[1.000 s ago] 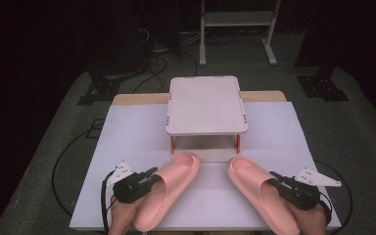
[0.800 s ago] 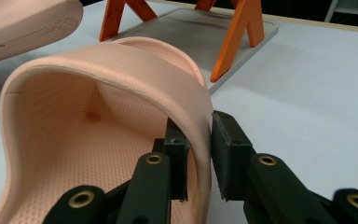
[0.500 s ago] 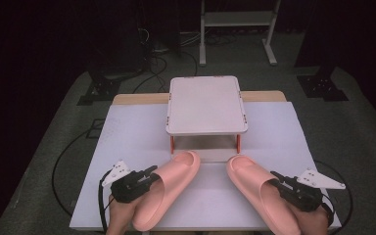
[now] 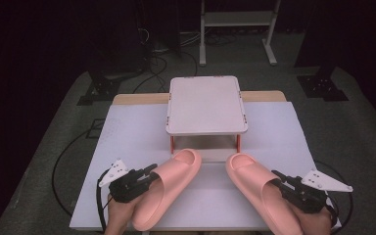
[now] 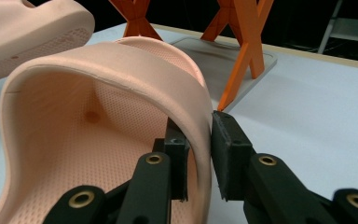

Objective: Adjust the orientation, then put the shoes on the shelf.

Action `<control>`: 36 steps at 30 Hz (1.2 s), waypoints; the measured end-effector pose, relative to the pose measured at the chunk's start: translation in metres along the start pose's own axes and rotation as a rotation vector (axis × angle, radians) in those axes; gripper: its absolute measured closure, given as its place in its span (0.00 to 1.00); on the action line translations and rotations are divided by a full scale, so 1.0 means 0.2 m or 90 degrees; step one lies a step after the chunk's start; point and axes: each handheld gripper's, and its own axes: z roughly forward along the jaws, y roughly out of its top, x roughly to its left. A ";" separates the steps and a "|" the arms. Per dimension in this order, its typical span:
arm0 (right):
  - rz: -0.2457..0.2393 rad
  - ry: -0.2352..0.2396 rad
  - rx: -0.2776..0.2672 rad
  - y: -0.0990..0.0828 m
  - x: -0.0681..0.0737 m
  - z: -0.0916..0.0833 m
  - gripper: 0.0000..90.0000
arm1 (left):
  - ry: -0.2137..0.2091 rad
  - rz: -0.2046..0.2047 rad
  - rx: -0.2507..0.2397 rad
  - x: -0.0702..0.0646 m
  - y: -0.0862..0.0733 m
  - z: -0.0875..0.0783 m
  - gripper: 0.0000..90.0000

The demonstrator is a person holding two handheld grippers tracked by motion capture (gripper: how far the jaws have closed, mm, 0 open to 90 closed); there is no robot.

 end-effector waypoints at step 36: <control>-0.041 0.012 -0.040 0.30 0.03 -0.05 0.85 | -0.043 0.050 -0.030 -0.08 0.25 -0.03 0.79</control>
